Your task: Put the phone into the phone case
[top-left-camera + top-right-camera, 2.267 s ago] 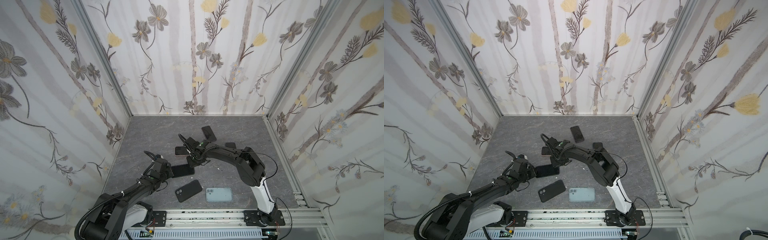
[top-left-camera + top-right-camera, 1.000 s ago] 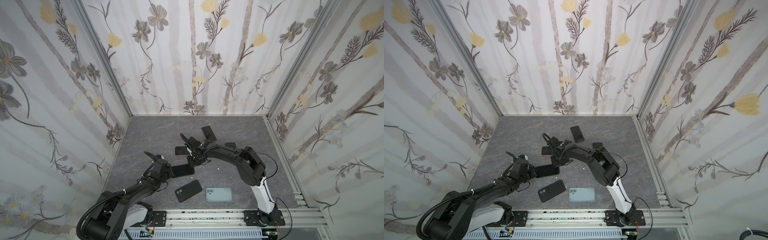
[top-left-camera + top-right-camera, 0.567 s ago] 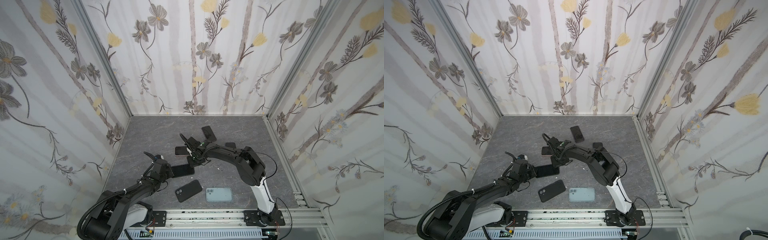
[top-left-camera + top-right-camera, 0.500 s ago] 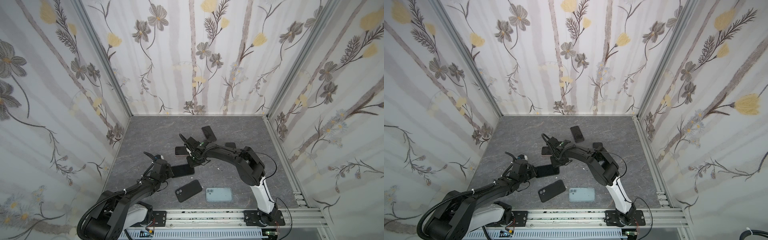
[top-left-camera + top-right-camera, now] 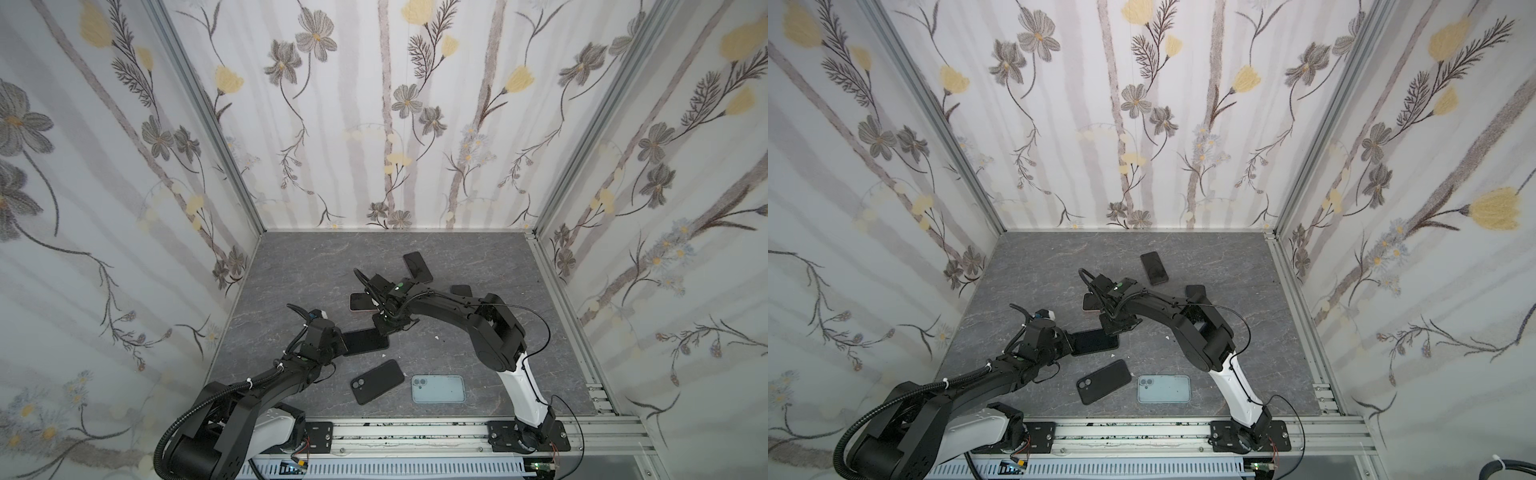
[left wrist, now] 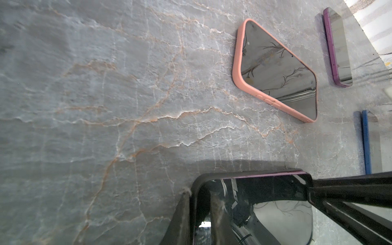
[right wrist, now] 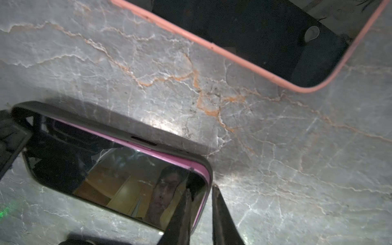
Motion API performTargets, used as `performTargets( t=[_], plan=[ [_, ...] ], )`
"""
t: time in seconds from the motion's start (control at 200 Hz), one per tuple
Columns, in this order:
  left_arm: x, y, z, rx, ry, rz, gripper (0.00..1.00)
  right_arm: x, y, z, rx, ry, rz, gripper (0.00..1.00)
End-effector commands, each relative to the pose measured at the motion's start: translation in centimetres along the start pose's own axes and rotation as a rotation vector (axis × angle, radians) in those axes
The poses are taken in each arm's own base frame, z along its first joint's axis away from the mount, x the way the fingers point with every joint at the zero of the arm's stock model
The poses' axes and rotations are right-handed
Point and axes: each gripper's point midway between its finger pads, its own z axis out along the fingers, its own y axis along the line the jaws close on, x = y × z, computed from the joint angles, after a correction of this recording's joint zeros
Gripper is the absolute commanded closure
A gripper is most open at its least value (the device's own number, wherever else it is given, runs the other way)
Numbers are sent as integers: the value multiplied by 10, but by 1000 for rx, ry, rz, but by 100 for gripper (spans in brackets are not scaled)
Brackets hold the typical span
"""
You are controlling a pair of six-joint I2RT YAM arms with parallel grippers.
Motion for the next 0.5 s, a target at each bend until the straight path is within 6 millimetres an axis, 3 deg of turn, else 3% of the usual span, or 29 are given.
performTargets(
  t=[0.0, 0.495],
  plan=[
    [11, 10, 0, -35, 40, 6, 84, 12, -7, 13, 36, 51, -6, 85],
    [12, 11, 0, -40, 42, 6, 84, 31, -6, 40, -5, 123, -9, 95]
  ],
)
